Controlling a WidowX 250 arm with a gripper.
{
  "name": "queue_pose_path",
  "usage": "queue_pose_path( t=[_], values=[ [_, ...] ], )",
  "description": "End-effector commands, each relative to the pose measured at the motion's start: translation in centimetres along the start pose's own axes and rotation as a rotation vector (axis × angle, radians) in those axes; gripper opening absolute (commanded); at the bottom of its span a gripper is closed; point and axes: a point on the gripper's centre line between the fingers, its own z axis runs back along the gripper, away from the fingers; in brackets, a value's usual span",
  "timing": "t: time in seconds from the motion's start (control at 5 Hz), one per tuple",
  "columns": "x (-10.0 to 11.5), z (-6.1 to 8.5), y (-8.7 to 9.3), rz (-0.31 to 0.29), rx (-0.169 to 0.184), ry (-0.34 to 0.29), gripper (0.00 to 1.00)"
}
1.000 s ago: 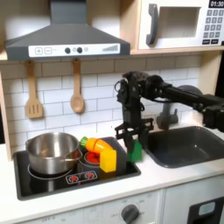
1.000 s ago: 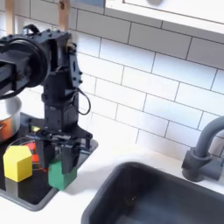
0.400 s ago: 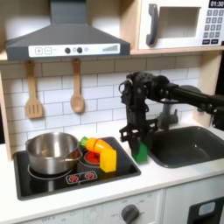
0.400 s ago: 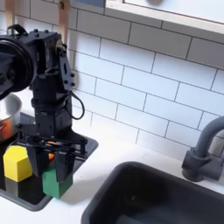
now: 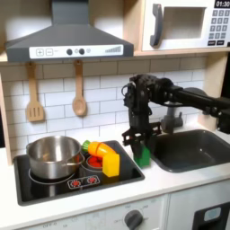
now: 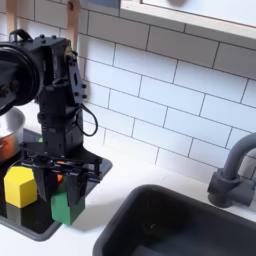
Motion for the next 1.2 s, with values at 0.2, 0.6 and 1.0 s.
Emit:
queue_pose_path(
  t=[0.2,0.6,1.0],
  values=[
    [-0.05,-0.38,-0.14,-0.003,0.013,-0.002,0.00],
    [-0.12,-0.74,-0.25,-0.007,0.010,0.006,0.00],
    [-0.14,-0.70,-0.12,0.001,0.014,0.007,1.00]
  ],
)
